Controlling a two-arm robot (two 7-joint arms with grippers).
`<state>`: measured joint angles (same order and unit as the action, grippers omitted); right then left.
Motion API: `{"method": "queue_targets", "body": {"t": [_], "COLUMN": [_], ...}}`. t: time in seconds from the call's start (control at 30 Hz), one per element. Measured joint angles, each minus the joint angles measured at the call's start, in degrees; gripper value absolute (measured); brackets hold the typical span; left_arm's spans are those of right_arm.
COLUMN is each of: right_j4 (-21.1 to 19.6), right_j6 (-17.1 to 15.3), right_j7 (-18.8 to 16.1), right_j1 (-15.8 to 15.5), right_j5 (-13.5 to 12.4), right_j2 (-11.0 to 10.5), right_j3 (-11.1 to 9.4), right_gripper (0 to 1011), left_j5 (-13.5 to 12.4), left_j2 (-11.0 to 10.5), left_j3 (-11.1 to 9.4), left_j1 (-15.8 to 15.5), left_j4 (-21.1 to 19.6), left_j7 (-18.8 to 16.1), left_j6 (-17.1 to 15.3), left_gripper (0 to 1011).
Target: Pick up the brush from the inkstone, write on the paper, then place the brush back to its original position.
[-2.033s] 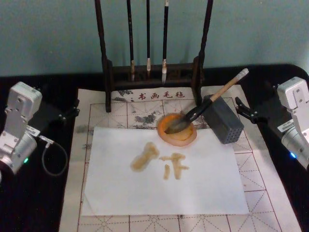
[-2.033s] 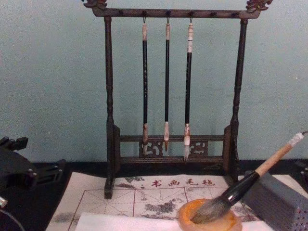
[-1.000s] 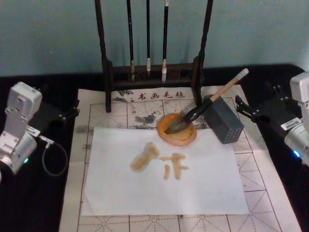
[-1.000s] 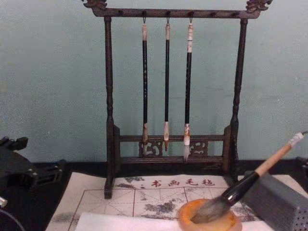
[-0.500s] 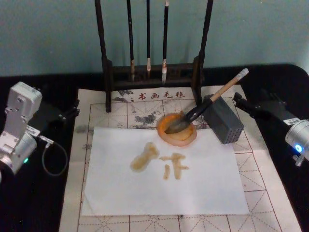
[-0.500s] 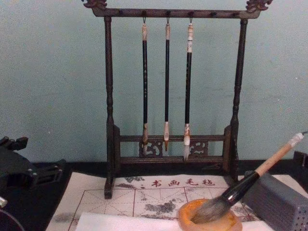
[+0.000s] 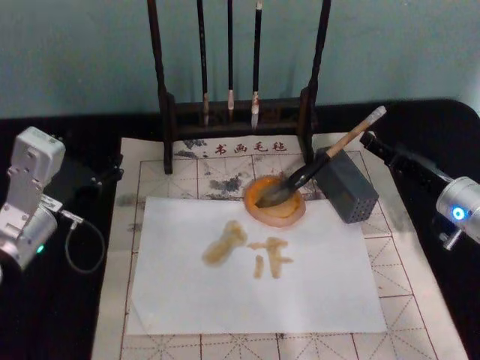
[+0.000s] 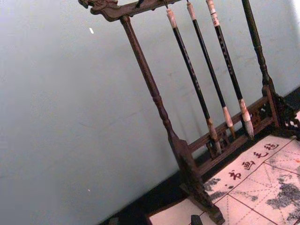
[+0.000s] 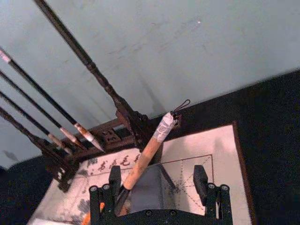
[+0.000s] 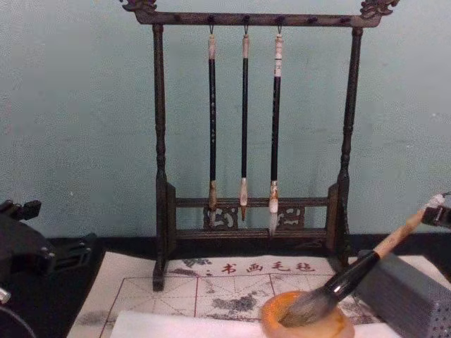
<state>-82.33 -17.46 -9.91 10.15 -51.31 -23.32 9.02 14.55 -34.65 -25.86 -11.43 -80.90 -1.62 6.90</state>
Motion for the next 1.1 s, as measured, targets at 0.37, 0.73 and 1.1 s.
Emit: {"method": "queue_targets", "body": {"t": [0.37, 0.73, 1.1], "right_j4": [2.12, 3.94, 6.39], "right_j6": [-3.19, -3.73, -3.4], "right_j7": [4.27, 8.62, 9.68], "right_j1": [2.78, 5.03, 7.25], "right_j5": [-6.36, -10.06, -12.02], "right_j2": [3.29, 6.17, 6.81], "right_j3": [-0.89, -0.7, 0.57], "right_gripper": [1002, 1002, 1002], "left_j5": [0.0, 0.0, 0.0], "left_j2": [0.0, 0.0, 0.0], "left_j3": [0.0, 0.0, 0.0], "left_j1": [0.0, 0.0, 0.0], "left_j4": [0.0, 0.0, 0.0], "left_j7": [0.0, 0.0, 0.0], "left_j6": [0.0, 0.0, 0.0], "left_gripper": [1001, 1001, 1001]}}
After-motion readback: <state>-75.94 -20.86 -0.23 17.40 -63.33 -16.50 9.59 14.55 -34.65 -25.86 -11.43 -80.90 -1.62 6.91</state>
